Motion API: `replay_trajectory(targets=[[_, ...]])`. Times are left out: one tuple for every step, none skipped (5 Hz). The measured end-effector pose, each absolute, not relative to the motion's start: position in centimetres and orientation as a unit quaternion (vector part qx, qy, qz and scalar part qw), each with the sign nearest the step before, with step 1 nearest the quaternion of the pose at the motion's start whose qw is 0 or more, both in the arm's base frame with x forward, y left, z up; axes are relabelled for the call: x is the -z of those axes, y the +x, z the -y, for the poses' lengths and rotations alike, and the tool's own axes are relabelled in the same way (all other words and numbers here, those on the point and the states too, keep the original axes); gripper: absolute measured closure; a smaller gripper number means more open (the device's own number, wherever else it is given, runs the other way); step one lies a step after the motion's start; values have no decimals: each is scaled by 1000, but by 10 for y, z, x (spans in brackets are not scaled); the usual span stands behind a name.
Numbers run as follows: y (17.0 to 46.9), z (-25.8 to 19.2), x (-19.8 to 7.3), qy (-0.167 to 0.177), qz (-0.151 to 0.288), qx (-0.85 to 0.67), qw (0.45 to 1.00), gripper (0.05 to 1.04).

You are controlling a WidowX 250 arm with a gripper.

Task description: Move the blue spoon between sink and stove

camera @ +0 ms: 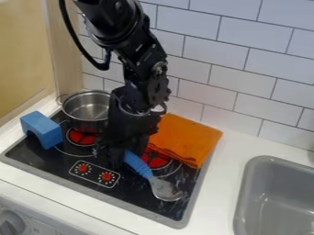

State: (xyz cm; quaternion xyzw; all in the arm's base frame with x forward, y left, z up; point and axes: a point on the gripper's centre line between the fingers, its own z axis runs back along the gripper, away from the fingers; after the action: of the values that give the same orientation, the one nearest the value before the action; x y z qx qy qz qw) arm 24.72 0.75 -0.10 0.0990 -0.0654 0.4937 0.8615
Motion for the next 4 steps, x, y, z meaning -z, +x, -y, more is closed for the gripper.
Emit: replay_trajectory(targets=[[240, -10, 1, 103, 61, -497, 859, 639], [234, -16, -5, 118, 63, -503, 854, 639], [233, -20, -12, 111, 67, -518, 846, 639], [235, -19, -22, 101, 75, -519, 845, 640]])
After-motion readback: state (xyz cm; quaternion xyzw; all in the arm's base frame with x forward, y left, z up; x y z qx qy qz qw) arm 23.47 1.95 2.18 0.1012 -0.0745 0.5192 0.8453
